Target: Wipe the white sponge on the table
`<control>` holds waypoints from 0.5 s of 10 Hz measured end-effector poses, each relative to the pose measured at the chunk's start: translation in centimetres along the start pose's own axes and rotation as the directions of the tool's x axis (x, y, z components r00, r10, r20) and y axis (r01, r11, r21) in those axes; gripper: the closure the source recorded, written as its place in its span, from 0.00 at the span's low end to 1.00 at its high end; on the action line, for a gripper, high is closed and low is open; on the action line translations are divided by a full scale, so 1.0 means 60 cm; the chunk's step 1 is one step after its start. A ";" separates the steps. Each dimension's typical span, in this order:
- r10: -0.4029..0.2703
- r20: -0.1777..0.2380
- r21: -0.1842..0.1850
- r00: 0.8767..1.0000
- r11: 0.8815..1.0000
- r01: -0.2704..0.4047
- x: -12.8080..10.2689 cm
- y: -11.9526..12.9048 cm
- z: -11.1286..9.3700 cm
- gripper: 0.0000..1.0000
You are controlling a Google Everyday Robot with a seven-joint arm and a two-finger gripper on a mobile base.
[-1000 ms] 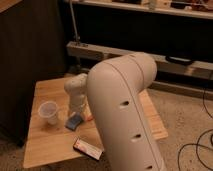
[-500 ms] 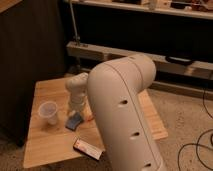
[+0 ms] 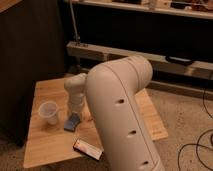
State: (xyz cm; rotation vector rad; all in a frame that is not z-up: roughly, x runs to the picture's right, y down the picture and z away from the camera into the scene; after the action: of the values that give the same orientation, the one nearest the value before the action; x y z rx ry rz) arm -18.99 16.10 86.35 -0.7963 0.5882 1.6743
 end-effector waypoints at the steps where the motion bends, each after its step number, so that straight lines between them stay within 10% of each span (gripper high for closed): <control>1: -0.015 -0.010 0.005 1.000 1.000 0.015 -0.001 -0.002 0.002 0.45; 5: -0.025 -0.022 0.015 0.999 1.000 0.025 0.002 -0.003 0.015 0.45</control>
State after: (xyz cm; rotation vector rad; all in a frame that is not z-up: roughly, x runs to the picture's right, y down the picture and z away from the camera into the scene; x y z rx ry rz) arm -19.01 16.89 86.83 -0.8082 0.6033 1.6384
